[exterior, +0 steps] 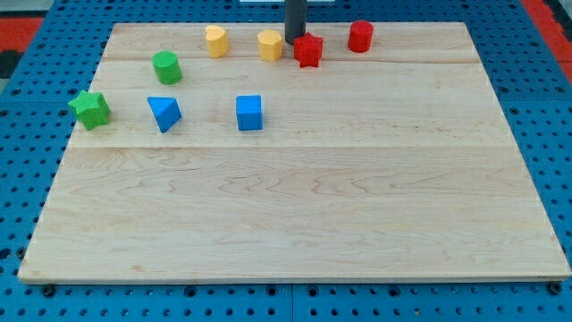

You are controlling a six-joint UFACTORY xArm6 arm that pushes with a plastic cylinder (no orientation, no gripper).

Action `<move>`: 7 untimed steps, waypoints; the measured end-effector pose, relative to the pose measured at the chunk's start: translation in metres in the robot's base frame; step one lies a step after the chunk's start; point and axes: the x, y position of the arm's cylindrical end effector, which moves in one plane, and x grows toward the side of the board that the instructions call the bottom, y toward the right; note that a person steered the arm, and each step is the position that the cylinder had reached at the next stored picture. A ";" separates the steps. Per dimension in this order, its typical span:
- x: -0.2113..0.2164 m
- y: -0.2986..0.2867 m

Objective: Move the green circle towards the yellow blocks

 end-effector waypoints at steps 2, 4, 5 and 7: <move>0.051 -0.028; 0.058 -0.171; 0.077 -0.174; 0.036 -0.235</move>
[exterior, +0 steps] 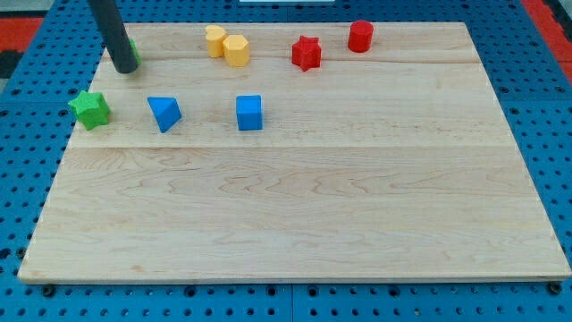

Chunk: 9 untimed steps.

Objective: Move the green circle towards the yellow blocks

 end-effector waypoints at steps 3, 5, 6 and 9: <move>0.013 -0.068; -0.041 -0.069; -0.061 -0.058; 0.027 0.088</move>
